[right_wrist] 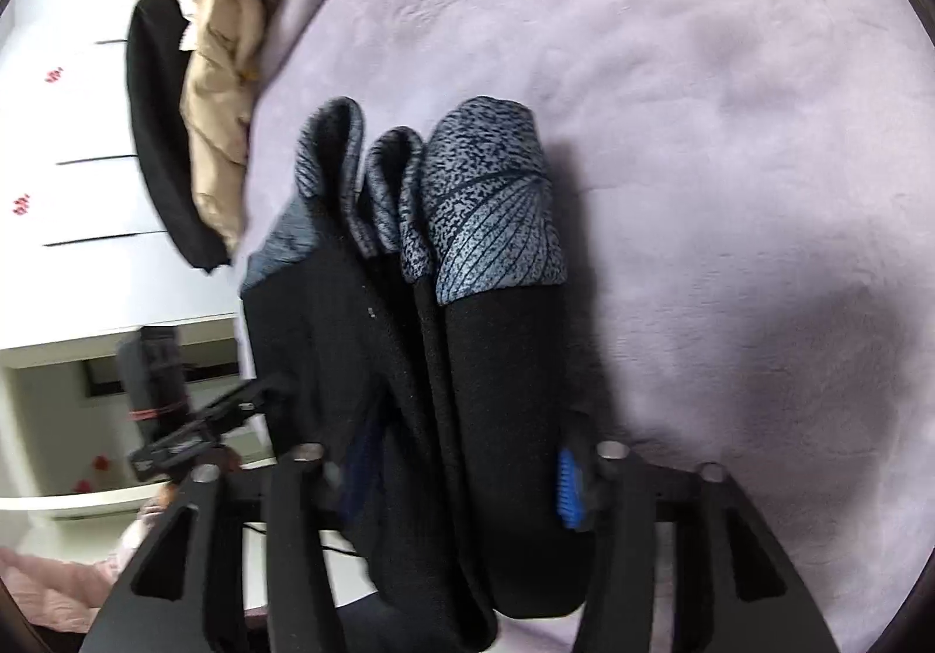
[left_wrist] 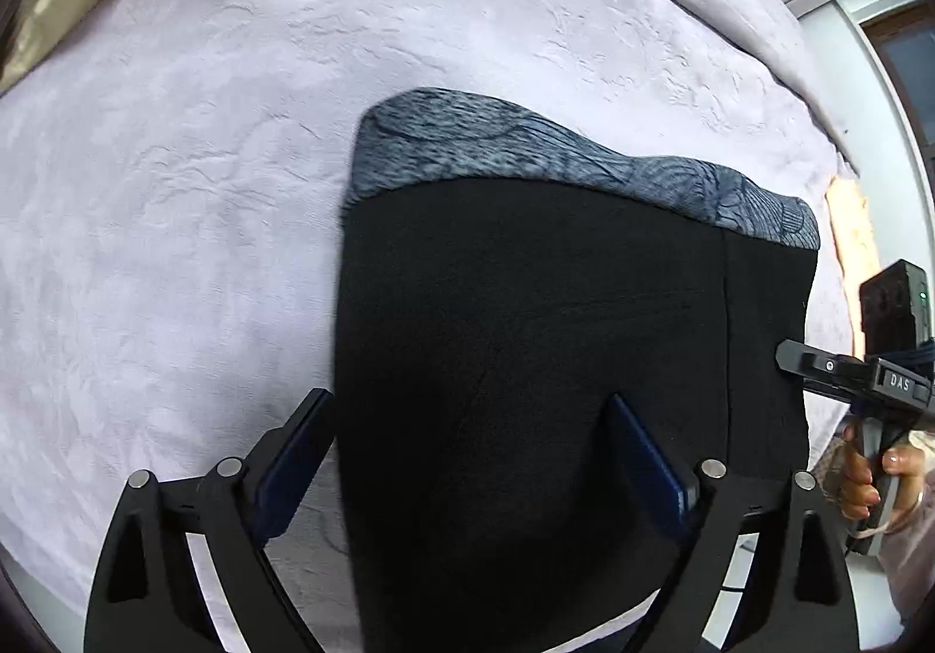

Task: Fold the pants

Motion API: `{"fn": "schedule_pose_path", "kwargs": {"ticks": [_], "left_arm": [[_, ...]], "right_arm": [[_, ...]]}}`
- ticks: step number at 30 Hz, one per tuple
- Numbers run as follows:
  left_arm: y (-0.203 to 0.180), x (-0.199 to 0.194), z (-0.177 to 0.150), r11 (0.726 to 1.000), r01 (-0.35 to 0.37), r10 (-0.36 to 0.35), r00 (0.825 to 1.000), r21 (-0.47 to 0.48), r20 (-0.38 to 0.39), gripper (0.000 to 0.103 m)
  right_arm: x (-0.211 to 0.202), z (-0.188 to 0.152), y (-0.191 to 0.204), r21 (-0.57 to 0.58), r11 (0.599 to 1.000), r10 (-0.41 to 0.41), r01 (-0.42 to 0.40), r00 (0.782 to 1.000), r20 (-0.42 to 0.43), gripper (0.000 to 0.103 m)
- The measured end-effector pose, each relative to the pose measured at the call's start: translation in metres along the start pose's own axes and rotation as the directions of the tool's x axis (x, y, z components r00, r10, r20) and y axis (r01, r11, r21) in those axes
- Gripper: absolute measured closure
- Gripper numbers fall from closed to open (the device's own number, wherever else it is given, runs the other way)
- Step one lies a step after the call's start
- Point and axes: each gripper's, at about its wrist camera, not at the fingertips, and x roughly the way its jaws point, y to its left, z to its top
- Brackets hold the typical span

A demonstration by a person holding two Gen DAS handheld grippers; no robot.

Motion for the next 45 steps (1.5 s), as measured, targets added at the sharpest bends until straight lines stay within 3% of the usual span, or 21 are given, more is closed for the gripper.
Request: {"fn": "schedule_pose_path", "kwargs": {"ticks": [4, 5, 7, 10, 13, 16, 17, 18, 20, 23, 27, 32, 40, 42, 44, 45], "left_arm": [[0.0, -0.037, 0.002, 0.99, -0.142, 0.142, 0.985, -0.005, 0.098, 0.009], [0.0, -0.044, 0.003, 0.988, -0.152, 0.151, 0.981, -0.007, 0.12, 0.009], [-0.005, -0.059, 0.007, 0.986, -0.167, 0.166, 0.972, -0.008, 0.165, 0.009], [-0.019, -0.063, 0.015, 0.98, -0.201, 0.195, 0.961, 0.008, 0.196, 0.009], [-0.038, -0.051, 0.021, 0.973, -0.232, 0.225, 0.958, 0.018, 0.179, 0.009], [-0.052, -0.042, 0.013, 0.967, -0.253, 0.245, 0.956, 0.032, 0.163, 0.009], [-0.057, -0.036, 0.012, 0.964, -0.264, 0.256, 0.954, 0.03, 0.159, 0.009], [-0.06, -0.034, 0.011, 0.961, -0.275, 0.268, 0.951, 0.026, 0.157, 0.009], [-0.059, -0.029, 0.009, 0.955, -0.296, 0.29, 0.945, 0.021, 0.153, 0.009], [-0.056, -0.017, 0.007, 0.944, -0.33, 0.326, 0.937, 0.012, 0.122, 0.009], [-0.056, -0.012, 0.004, 0.939, -0.344, 0.342, 0.933, 0.005, 0.109, 0.009], [-0.059, -0.014, 0.0, 0.932, -0.362, 0.359, 0.928, 0.016, 0.101, 0.009], [-0.069, -0.022, -0.008, 0.924, -0.382, 0.378, 0.922, 0.034, 0.087, 0.009], [-0.075, -0.026, -0.01, 0.921, -0.388, 0.384, 0.919, 0.038, 0.088, 0.009], [-0.08, -0.03, -0.012, 0.921, -0.389, 0.385, 0.919, 0.03, 0.089, 0.009], [-0.083, -0.033, -0.013, 0.922, -0.386, 0.383, 0.919, 0.02, 0.089, 0.009]], "right_arm": [[-0.032, -0.004, 0.018, -0.069, 0.98, -0.184, 0.189, 0.98, 0.07, 0.04], [-0.042, -0.004, 0.024, -0.075, 0.974, -0.207, 0.215, 0.973, 0.099, 0.047], [-0.06, 0.0, 0.036, -0.084, 0.977, -0.18, 0.195, 0.971, 0.158, 0.068], [-0.066, 0.013, 0.059, -0.12, 0.971, -0.175, 0.205, 0.959, 0.221, 0.069], [-0.046, 0.032, 0.073, -0.139, 0.95, -0.248, 0.279, 0.946, 0.208, 0.069], [-0.027, 0.044, 0.074, -0.113, 0.972, -0.189, 0.208, 0.969, 0.158, 0.07], [-0.026, 0.045, 0.073, -0.119, 0.976, -0.165, 0.183, 0.975, 0.147, 0.084], [-0.026, 0.045, 0.075, -0.14, 0.969, -0.181, 0.202, 0.972, 0.152, 0.092], [-0.023, 0.043, 0.077, -0.164, 0.952, -0.234, 0.257, 0.961, 0.146, 0.092], [-0.007, 0.045, 0.069, -0.165, 0.931, -0.306, 0.325, 0.943, 0.135, 0.092], [-0.005, 0.045, 0.06, -0.133, 0.935, -0.309, 0.329, 0.939, 0.15, 0.09], [-0.013, 0.036, 0.066, -0.14, 0.915, -0.355, 0.378, 0.92, 0.164, 0.081], [-0.033, 0.006, 0.065, -0.124, 0.891, -0.42, 0.436, 0.897, 0.139, 0.077], [-0.039, -0.004, 0.068, -0.122, 0.887, -0.429, 0.444, 0.893, 0.135, 0.069], [-0.046, -0.011, 0.07, -0.118, 0.891, -0.424, 0.438, 0.896, 0.131, 0.047], [-0.048, -0.015, 0.072, -0.12, 0.894, -0.417, 0.431, 0.9, 0.128, 0.042]]}}
